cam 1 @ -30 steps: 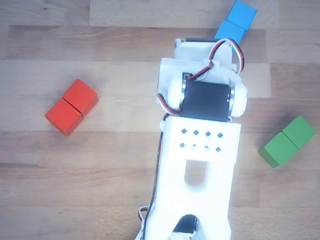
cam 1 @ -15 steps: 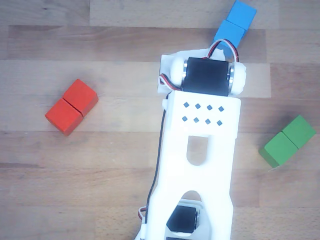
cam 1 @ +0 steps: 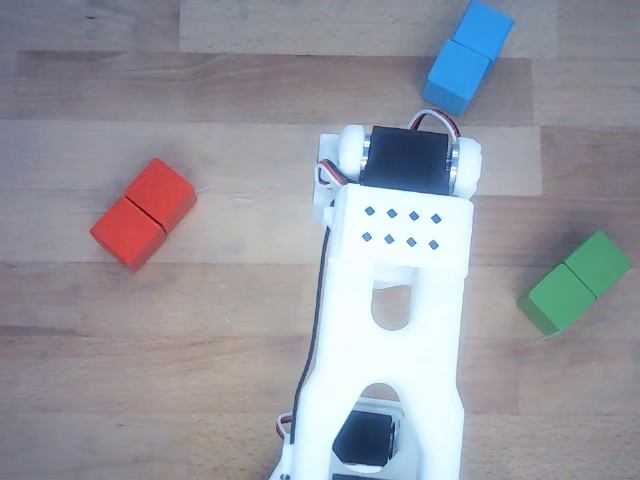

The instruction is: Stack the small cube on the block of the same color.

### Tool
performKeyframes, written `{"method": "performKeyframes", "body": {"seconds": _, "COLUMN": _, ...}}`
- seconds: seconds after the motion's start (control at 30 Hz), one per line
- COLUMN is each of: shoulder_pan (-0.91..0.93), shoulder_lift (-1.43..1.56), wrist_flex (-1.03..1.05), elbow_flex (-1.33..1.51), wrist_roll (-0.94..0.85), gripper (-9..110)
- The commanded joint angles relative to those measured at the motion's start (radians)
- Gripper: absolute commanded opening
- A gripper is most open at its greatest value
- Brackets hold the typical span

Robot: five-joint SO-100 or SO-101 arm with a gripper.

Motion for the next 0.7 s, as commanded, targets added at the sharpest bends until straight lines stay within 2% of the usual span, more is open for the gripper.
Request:
{"method": "performKeyframes", "body": {"seconds": 0.0, "shoulder_pan": -0.003, "shoulder_lift": 0.012, "wrist_flex": -0.014, "elbow_flex": -0.009, "wrist_roll": -0.006, "gripper": 21}}
{"method": "performKeyframes", "body": {"seconds": 0.67, "shoulder_pan": -0.002, "shoulder_lift": -0.008, "wrist_flex": -0.037, "elbow_flex": 0.005, "wrist_roll": 0.006, "gripper": 22}}
